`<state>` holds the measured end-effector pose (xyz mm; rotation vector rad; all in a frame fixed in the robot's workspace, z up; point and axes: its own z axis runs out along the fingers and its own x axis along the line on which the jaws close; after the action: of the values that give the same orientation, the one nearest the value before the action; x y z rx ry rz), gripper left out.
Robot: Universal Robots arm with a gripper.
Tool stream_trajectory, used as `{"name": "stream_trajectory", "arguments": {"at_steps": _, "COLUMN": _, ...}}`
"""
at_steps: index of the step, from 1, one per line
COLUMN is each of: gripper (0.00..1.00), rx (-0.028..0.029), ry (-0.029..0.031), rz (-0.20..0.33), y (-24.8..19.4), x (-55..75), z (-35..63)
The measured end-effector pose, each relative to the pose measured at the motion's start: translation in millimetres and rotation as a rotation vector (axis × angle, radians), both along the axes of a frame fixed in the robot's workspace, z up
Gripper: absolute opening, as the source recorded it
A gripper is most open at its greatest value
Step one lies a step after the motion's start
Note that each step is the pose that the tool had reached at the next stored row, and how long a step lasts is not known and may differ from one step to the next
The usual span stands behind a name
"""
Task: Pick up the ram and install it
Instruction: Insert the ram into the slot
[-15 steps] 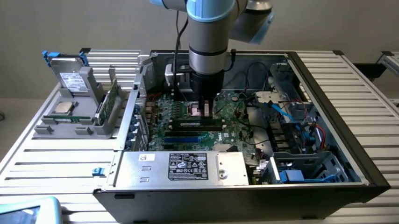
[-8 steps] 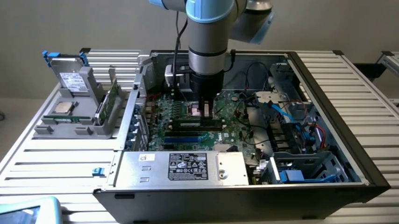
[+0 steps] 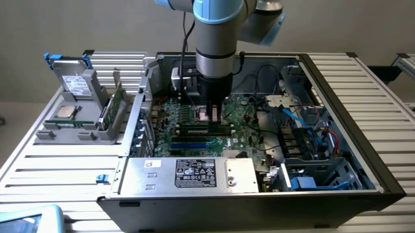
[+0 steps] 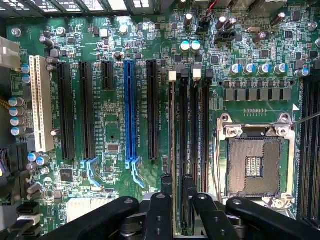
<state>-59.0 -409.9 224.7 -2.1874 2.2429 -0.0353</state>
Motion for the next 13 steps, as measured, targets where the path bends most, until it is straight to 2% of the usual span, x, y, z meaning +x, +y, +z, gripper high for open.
{"name": "stream_trajectory", "arguments": {"at_steps": 2, "gripper": 0.23, "rx": 0.0, "ry": -0.0001, "rz": 0.0, "y": 0.0, "x": 1.2, "z": 3.2}}
{"name": "stream_trajectory", "arguments": {"at_steps": 5, "gripper": 0.23, "rx": -0.0001, "ry": 0.0002, "rz": 0.0, "y": -0.1, "x": 5.8, "z": 15.6}}
{"name": "stream_trajectory", "arguments": {"at_steps": 8, "gripper": 0.23, "rx": -0.0002, "ry": 0.0058, "rz": 0.0, "y": -0.6, "x": 15.4, "z": 26.1}}
{"name": "stream_trajectory", "arguments": {"at_steps": 11, "gripper": 0.23, "rx": 0.0, "ry": 0.0168, "rz": 0.0, "y": -1.3, "x": 21.1, "z": 31.4}}
{"name": "stream_trajectory", "arguments": {"at_steps": 13, "gripper": 0.23, "rx": 0.0001, "ry": 0.0169, "rz": 0.0, "y": -1.3, "x": 21.0, "z": 31.3}}
